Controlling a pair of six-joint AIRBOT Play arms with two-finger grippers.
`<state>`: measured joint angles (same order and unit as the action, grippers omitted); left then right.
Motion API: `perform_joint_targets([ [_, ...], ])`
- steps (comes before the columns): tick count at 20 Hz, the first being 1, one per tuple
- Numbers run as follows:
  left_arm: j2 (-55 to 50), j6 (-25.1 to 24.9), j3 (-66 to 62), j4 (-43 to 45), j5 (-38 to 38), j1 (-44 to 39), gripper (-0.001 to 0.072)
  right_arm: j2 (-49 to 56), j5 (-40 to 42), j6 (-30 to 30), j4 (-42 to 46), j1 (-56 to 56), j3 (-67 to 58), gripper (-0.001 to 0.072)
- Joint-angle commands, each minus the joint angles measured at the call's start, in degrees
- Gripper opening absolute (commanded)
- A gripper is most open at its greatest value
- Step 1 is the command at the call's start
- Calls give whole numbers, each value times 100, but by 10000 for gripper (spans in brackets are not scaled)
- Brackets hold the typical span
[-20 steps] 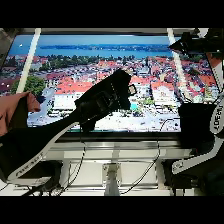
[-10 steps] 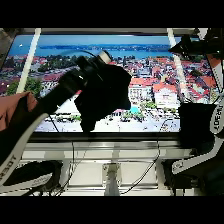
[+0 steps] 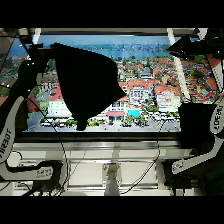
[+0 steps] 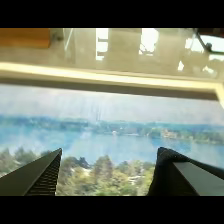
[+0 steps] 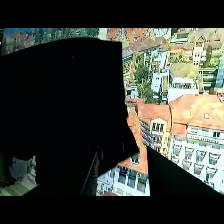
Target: Fold the clothes and pants, and hang the long-sleeved shirts on hangers.
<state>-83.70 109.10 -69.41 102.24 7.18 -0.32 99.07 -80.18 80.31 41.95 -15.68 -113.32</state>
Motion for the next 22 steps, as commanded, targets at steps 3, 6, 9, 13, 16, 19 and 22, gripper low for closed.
perform_joint_targets([
  [3, -57, 643, -4, -374, 35, -219, 307, 4, 85, -2, 7, 0, 0, 334],
  [6, -57, 643, -4, -374, -140, -424, 152, 7, 142, -2, 11, 0, 0, 307],
  [9, -61, 616, -4, -369, -859, -455, 12, 24, 155, -2, 9, 0, 0, 307],
  [13, -46, -372, -4, 623, -1910, -258, 12, 26, 164, -2, 9, 0, 0, 307],
  [16, 7, -1147, -4, 1169, -2946, -160, 418, 48, 166, -2, 4, 2, 4, 307],
  [19, 140, -1150, -7, 1115, -3442, -175, 711, 138, 149, 0, 0, 2, 17, 308],
  [22, 428, -1145, -7, 1113, -3910, -184, 711, 232, 114, 0, -15, 2, 17, 308],
])
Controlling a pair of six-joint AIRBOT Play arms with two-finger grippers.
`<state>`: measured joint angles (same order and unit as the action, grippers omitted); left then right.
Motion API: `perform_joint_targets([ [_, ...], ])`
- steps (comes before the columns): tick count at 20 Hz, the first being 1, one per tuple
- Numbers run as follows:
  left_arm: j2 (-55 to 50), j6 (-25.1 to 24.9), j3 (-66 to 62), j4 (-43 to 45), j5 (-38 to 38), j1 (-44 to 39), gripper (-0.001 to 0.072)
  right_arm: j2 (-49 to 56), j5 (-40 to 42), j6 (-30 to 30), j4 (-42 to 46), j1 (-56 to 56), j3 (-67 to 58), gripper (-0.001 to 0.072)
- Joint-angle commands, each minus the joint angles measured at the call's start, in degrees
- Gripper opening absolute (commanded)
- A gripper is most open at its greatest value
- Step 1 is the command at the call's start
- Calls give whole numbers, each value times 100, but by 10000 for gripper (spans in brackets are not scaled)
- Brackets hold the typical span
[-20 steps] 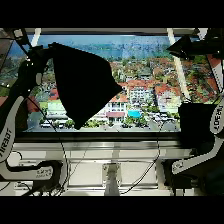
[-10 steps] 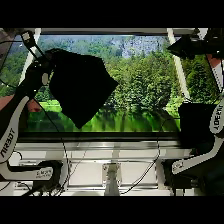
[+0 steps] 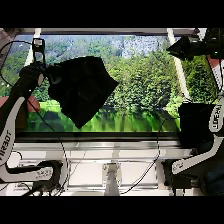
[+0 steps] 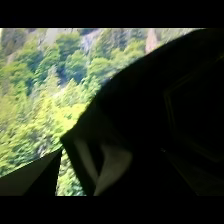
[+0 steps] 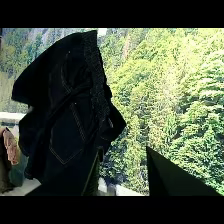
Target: Fold the clothes and pants, and hang the long-sleeved shirts on hangers.
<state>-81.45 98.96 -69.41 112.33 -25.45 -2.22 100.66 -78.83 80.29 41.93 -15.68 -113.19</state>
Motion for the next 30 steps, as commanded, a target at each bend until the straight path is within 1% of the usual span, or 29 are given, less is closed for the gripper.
perform_joint_targets([
  [1, 339, -129, -7, 96, -789, 4, 703, 109, -15, 0, -13, 2, 4, 307],
  [2, 472, -129, -7, 0, -868, -28, 595, 155, -11, -4, -9, 2, 4, 295],
  [3, 601, -131, -7, -70, -916, -61, 370, 205, -11, -24, -13, 2, 4, 147],
  [4, 739, -131, -7, -72, -938, -109, 42, 271, -22, -28, -13, 2, 4, 24],
  [5, 850, -127, -7, -79, -935, -175, 11, 345, -76, -28, -42, 2, 4, 22],
  [6, 962, -127, -7, -229, -970, -229, 10, 422, -188, -33, -131, 2, 4, 21],
  [7, 1054, -131, -4, -682, -1080, -262, 9, 533, -372, -39, -317, 4, 7, 21],
  [8, 1117, -254, 0, -1174, -1333, -269, 9, 656, -546, -48, -566, 35, 15, 21],
  [10, 1231, -726, 192, -2050, -2002, -254, 9, 894, -695, -46, -817, 199, 17, 21],
  [11, 1353, -839, 476, -2286, -2090, -256, 9, 1003, -693, -39, -802, 345, 15, 21],
  [13, 1784, -833, 1285, -2588, -2070, -254, 8, 1198, -708, -33, -804, 675, 15, 21],
  [14, 2085, -767, 1764, -2684, -2070, -256, 8, 1296, -640, -22, -807, 837, 15, 21],
  [16, 2769, -748, 2706, -3287, -2070, -256, 8, 1508, -339, -24, -789, 1165, 15, 32],
  [17, 3150, -748, 3156, -3779, -2070, -256, 9, 1613, -155, -24, -750, 1311, 15, 160],
  [18, 3493, -748, 3526, -4280, -2070, -256, 8, 1716, 35, -31, -702, 1436, 15, 371],
  [19, 3853, -748, 3886, -4778, -2070, -256, 9, 1832, 149, -28, -706, 1530, 13, 459],
  [21, 4487, -748, 4454, -5416, -2070, -256, 9, 2087, 190, -48, -721, 1679, 9, 456],
  [23, 5045, -748, 4835, -5718, -2070, -256, 9, 2380, 173, -448, -903, 1764, -70, 456],
  [25, 5488, -745, 5012, -5761, -2085, -258, 9, 2621, 164, -960, -1239, 1825, -208, 455],
  [28, 5910, -750, 5018, -5755, -2092, -258, 10, 2673, 251, -1526, -1294, 1989, -254, 445],
  [30, 6004, -748, 5018, -5757, -2092, -258, 10, 2673, 533, -1829, -1274, 2153, -254, 445],
])
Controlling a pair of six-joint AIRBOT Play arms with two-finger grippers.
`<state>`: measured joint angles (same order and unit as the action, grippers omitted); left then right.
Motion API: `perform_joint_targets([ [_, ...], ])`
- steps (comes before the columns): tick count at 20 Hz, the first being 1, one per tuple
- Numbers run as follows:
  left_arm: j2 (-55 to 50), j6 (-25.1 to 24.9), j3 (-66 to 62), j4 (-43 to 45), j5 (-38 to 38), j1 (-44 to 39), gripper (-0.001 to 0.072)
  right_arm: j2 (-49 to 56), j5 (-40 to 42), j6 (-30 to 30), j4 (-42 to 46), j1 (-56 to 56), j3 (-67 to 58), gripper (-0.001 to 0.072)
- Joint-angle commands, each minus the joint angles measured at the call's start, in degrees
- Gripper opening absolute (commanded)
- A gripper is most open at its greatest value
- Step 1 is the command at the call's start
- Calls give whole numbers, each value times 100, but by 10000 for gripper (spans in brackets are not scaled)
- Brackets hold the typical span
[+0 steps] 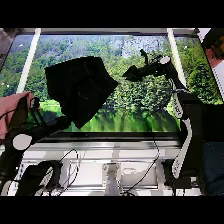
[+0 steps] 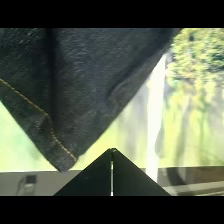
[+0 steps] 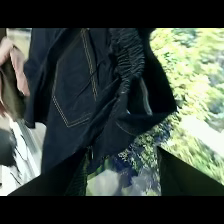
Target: Fold the clothes and pants, and hang the long-sleeved shirts on hangers.
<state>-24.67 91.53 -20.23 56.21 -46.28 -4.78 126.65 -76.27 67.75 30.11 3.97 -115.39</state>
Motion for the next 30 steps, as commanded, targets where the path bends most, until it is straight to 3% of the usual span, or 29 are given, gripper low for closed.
perform_joint_targets([
  [1, 337, -4, 101, -149, -11, -4, 10, 72, 520, -767, -70, 269, -35, 445],
  [4, 334, -4, 101, -343, -11, -7, 10, 72, 1104, -850, 957, 619, -188, 446],
  [10, 334, -4, 101, -444, -13, -11, 10, 103, 1370, -844, 1587, 929, -186, 446],
  [18, 315, -4, 103, -271, -11, -11, 10, 103, 1082, -848, 1388, 1005, -179, 440],
  [20, 212, -2, 107, -111, -59, -11, 9, 101, 817, -855, 1307, 1038, -181, 274],
  [21, 111, -2, 107, -90, -157, -4, 9, 96, 579, -907, 1290, 1043, -181, 91],
  [22, -35, -9, 107, -87, -295, 0, 9, 94, 411, -940, 1281, 1034, -181, 20],
  [26, -741, -232, 107, 2, -525, 31, 8, 35, 186, -629, 1196, 776, -181, 19],
  [29, -1231, -1416, 105, -772, -789, 409, 8, -55, -44, -629, 992, 380, -181, 19],
  [30, -1316, -1593, 105, -925, -800, 706, 7, -83, -125, -623, 785, 216, -181, 19],
])
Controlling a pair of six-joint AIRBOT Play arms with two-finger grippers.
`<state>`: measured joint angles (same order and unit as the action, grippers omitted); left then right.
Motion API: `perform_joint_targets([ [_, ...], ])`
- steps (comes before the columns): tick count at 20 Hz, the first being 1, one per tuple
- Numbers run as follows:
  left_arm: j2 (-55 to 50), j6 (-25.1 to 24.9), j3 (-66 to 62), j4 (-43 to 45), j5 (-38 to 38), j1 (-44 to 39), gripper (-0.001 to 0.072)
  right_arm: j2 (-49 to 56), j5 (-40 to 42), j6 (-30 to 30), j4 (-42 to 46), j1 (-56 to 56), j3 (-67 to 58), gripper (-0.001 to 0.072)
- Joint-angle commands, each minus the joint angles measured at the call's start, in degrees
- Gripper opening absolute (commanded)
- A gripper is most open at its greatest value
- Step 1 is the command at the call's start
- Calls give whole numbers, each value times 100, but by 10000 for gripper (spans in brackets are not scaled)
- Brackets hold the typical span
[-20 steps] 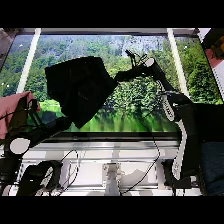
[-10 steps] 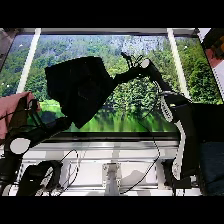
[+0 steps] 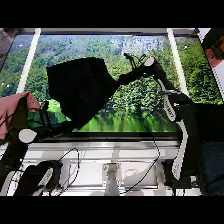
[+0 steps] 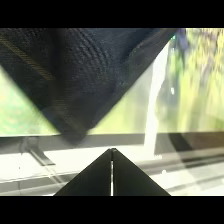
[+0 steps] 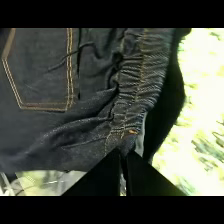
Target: Fold the clothes and pants, and hang the long-sleeved shirts on hangers.
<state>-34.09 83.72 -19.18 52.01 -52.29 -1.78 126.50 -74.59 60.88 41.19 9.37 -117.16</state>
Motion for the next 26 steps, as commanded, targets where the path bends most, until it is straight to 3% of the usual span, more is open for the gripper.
perform_joint_targets([
  [1, -409, -981, -2, -664, -199, 787, 7, -101, -420, 101, -496, -476, -4, 19],
  [3, -415, -1482, -2, -1145, -385, 1786, 7, -138, -560, 103, -654, -780, -2, 19],
  [5, -507, -1875, 2, -1696, -1222, 2669, 7, -142, -557, 138, -678, -990, -2, 19],
  [7, -695, -1880, 33, -2006, -2179, 2828, 10, -142, -518, 136, -673, -1047, -2, 19],
  [8, -748, -1882, 116, -2238, -2225, 2638, 11, -140, -483, 133, -675, -1045, -2, 19],
  [9, -761, -1888, 219, -2472, -2149, 2382, 90, -140, -448, 133, -675, -1019, -2, 19],
  [10, -772, -2000, 304, -2603, -2031, 2103, 310, -140, -433, 133, -678, -992, -2, 19],
  [11, -785, -2031, 363, -2549, -1851, 1792, 480, -140, -422, 133, -678, -966, -2, 19],
  [15, -787, -1875, 579, -2767, -1051, 682, 488, -142, -411, 136, -684, -962, -2, 20],
  [19, -826, -1703, 660, -3394, 297, -343, 488, -142, -411, 136, -684, -962, -2, 20],
  [22, -1279, -1556, 662, -3534, 817, -1038, 488, -142, -411, 136, -684, -962, -2, 20],
  [24, -1727, -1572, 662, -4131, 1554, -1580, 488, -142, -411, 136, -684, -962, -2, 20],
  [26, -2170, -2251, 662, -4911, 1777, -2006, 487, -142, -413, 136, -684, -962, -2, 20],
])
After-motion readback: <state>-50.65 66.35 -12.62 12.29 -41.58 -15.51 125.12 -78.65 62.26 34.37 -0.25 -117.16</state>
